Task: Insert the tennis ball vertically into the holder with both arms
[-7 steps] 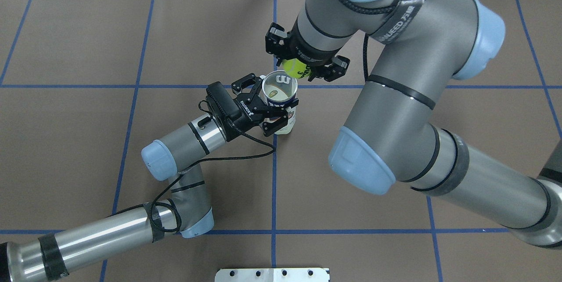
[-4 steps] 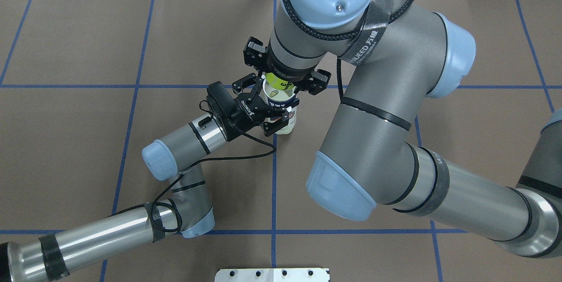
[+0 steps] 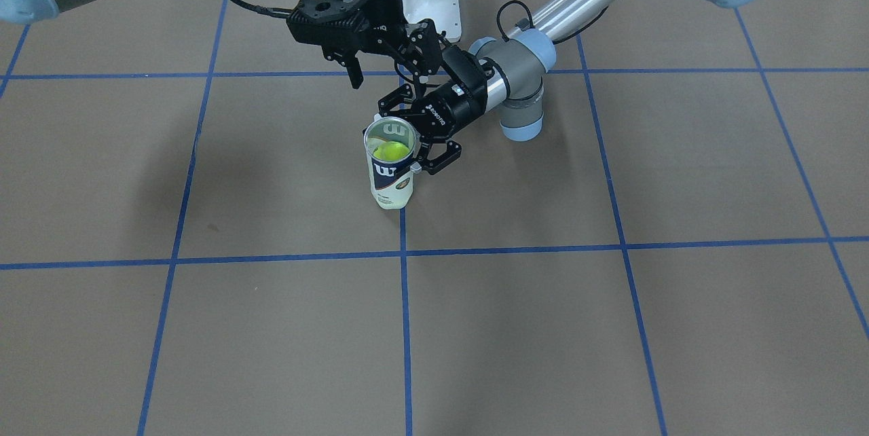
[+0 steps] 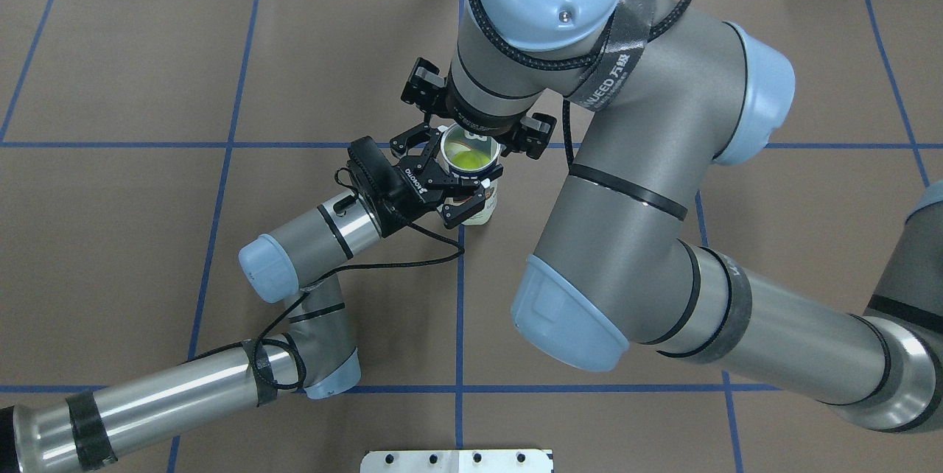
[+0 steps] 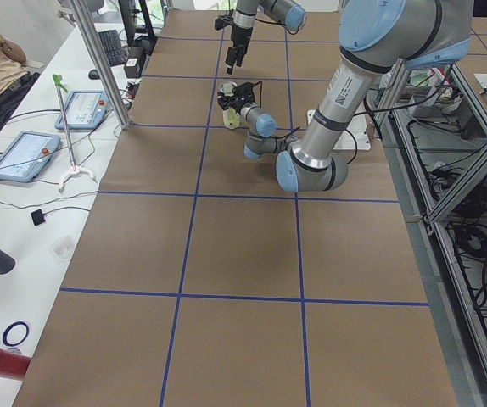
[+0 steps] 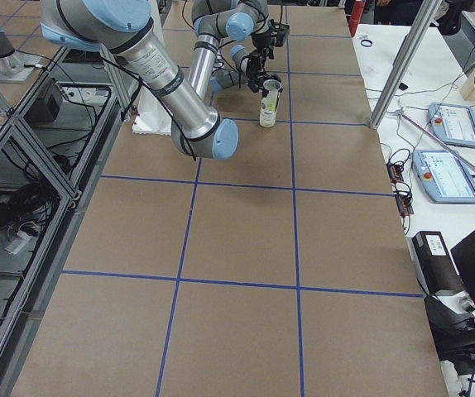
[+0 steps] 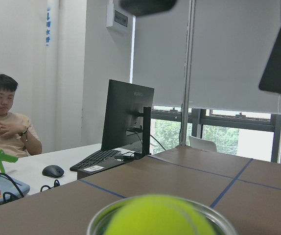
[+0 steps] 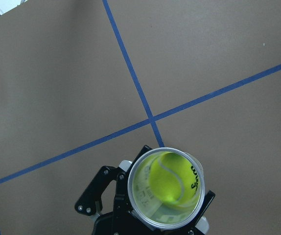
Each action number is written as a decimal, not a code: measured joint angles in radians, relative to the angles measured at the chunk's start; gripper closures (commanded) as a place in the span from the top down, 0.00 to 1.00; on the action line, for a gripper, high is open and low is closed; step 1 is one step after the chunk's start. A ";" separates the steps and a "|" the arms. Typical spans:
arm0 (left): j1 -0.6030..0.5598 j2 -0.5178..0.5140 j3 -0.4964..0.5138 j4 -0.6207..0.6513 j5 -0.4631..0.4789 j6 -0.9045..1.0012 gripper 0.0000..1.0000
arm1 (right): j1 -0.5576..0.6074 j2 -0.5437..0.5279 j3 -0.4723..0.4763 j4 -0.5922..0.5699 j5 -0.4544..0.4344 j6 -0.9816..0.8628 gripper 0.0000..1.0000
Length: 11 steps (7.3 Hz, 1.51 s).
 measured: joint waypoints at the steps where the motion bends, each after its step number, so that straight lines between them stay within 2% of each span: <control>1: 0.000 0.000 0.000 0.000 0.000 0.000 0.84 | 0.001 -0.001 0.002 0.000 0.001 -0.008 1.00; 4: 0.000 0.001 -0.006 0.000 0.000 0.000 0.84 | 0.058 -0.018 0.007 -0.006 0.038 -0.118 1.00; 6: 0.000 0.005 -0.015 -0.001 0.000 0.000 0.84 | 0.206 -0.073 0.009 -0.010 0.166 -0.293 1.00; 9: 0.001 0.007 -0.021 -0.001 0.000 0.000 0.84 | 0.445 -0.240 0.005 -0.004 0.306 -0.691 1.00; 11: 0.001 0.007 -0.022 -0.002 0.000 0.000 0.84 | 0.593 -0.372 -0.030 0.001 0.354 -1.017 1.00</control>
